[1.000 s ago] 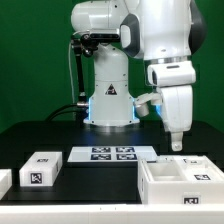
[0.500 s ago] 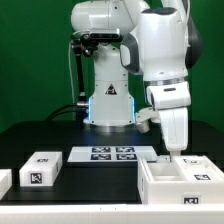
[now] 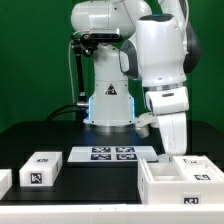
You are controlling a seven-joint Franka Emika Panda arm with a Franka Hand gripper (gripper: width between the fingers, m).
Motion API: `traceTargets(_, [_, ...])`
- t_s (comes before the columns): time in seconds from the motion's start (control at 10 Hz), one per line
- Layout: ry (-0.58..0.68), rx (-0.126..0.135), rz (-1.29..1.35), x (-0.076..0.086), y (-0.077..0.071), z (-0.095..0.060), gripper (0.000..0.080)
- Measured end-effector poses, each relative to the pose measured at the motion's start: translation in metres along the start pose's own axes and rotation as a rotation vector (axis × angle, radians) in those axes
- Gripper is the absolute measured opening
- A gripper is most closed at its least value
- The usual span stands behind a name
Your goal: Assemble cabinet
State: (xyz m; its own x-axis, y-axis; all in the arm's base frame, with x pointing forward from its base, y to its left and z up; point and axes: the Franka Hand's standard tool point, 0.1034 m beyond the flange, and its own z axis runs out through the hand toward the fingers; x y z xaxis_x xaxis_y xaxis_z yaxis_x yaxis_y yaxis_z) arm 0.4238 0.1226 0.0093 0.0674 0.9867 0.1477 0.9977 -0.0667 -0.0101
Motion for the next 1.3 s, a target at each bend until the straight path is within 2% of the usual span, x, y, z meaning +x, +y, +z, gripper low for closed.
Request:
traceTargets(0.1, [0.0, 0.0, 0.0, 0.0, 0.0, 0.0, 0.0234])
traceTargets(0.2, [0.0, 0.0, 0.0, 0.0, 0.0, 0.0, 0.0067])
traceTargets(1.0, [0.0, -0.001, 0.002, -0.001, 0.001, -0.001, 0.0062])
traceTargets(1.1, [-0.019, 0.009, -0.025, -0.009, 0.001, -0.01, 0.0062])
traceTargets(1.3, [-0.061, 0.016, -0.039, -0.028, 0.006, -0.038, 0.0062])
